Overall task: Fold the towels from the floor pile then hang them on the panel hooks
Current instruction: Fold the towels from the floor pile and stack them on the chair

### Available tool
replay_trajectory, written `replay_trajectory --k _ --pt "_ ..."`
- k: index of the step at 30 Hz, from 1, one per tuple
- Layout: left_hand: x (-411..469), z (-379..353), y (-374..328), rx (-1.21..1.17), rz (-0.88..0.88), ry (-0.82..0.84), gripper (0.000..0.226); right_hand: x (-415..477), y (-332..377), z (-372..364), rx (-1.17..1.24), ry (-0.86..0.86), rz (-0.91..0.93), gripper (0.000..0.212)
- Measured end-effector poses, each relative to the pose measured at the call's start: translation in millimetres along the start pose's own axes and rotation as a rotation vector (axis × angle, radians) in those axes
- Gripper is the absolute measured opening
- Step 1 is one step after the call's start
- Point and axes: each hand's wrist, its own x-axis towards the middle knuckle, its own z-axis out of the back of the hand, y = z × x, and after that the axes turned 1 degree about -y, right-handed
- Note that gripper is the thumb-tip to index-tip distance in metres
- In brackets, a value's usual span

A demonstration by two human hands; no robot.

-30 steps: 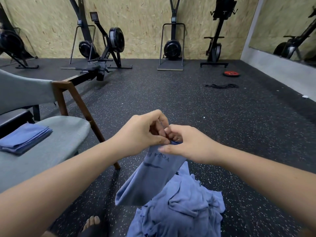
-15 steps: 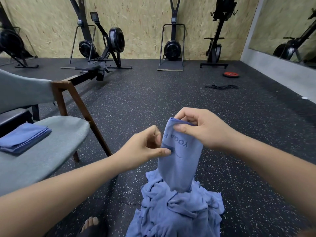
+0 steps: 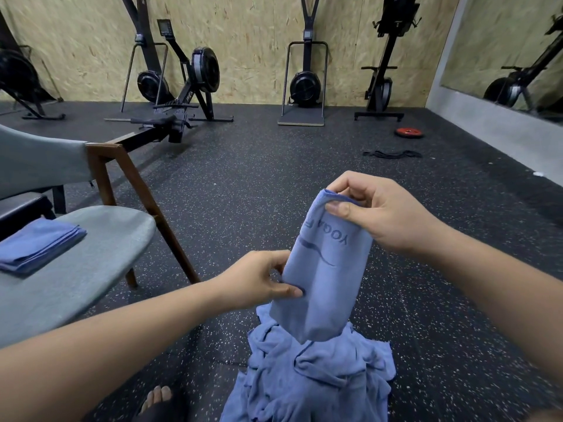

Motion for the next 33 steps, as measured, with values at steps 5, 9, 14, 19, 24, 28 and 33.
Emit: replay_trajectory --k 5,9,14,19,24,28,33 --pt "1 -11 20 0.243 0.106 0.13 0.022 2 0 13 0.011 -0.099 0.004 0.005" --pt "-1 -2 35 0.331 0.149 0.163 0.016 1 -8 26 -0.034 -0.217 0.001 0.005" --pt "-2 24 50 0.358 0.216 0.108 0.024 -2 -19 36 -0.113 -0.317 -0.041 0.004" --pt "-8 50 58 0.385 0.292 0.046 0.043 -4 -33 45 -0.145 -0.397 -0.106 0.004" --pt "-10 73 43 0.351 0.387 -0.164 0.056 -5 -52 49 -0.175 -0.434 -0.159 0.007" --pt "-9 86 34 0.24 0.345 -0.415 0.044 -4 -65 49 -0.199 -0.482 -0.207 0.006" --pt "-7 91 23 -0.122 0.246 -0.637 0.027 -5 -67 41 -0.219 -0.566 -0.247 0.006"
